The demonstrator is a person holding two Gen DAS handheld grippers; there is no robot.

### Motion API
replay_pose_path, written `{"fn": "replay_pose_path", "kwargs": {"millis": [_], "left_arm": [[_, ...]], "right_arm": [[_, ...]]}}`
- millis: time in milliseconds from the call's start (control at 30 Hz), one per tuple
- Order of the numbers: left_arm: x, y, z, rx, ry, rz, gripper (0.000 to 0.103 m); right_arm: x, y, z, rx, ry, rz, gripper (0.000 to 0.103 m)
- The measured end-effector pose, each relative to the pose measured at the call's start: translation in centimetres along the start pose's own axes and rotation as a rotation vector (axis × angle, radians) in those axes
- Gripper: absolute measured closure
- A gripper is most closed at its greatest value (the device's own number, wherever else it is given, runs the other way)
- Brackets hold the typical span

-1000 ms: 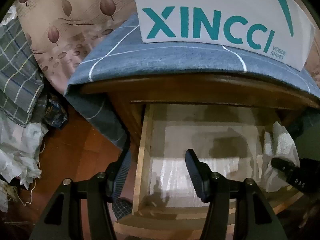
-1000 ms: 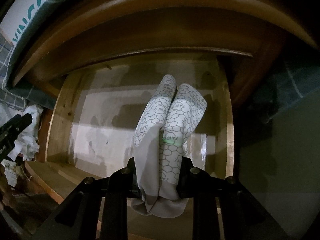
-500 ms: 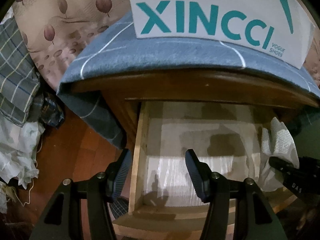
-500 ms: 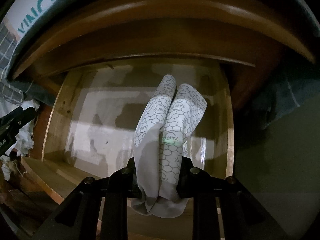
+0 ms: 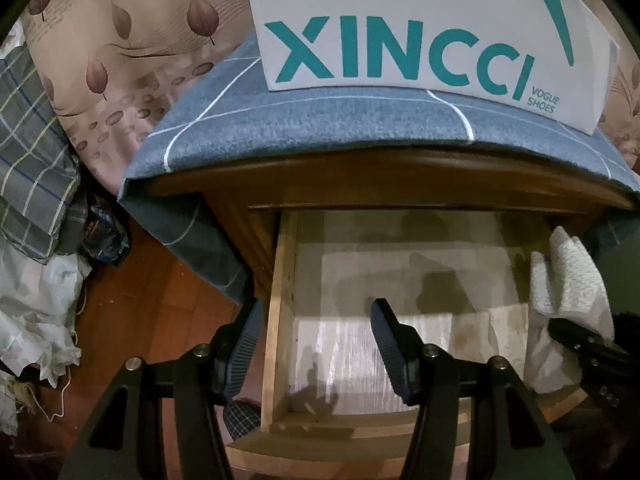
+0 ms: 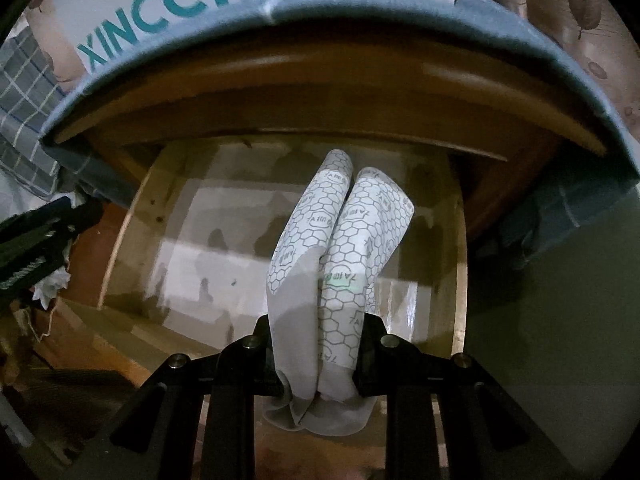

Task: Take underwear out of drawer
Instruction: 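Return the left gripper to the drawer while the right gripper lifts the socks toward the box, then lower the patterned socks into the white box and open the right gripper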

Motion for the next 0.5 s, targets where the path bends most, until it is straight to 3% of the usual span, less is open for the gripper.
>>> {"fn": "replay_pose_path", "kwargs": {"millis": [200, 300, 500], "left_arm": [[-0.3, 0.1, -0.6, 0.023, 0.013, -0.022, 0.046], [-0.2, 0.0, -0.7, 0.036, 0.017, -0.019, 0.046], [-0.4, 0.0, -1.2, 0.051, 0.009, -0.027, 0.046]], "right_arm": [[2.7, 0.1, -0.9, 0.009, 0.003, 0.012, 0.081], [4.4, -0.4, -1.3, -0.011, -0.035, 0.026, 0.081], [9.6, -1.8, -2.6, 0.022, -0.053, 0.099, 0.081]]}}
Point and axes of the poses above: each gripper's, at about its wrist camera, not at the fingertips, and x roughly against the way its jaws point, z to its right, y to its underside, the point moved 9 cm from there along -x, roughly the way its jaws point, and after that the axes turned 5 degrees about -z, right-handed, at the moved point
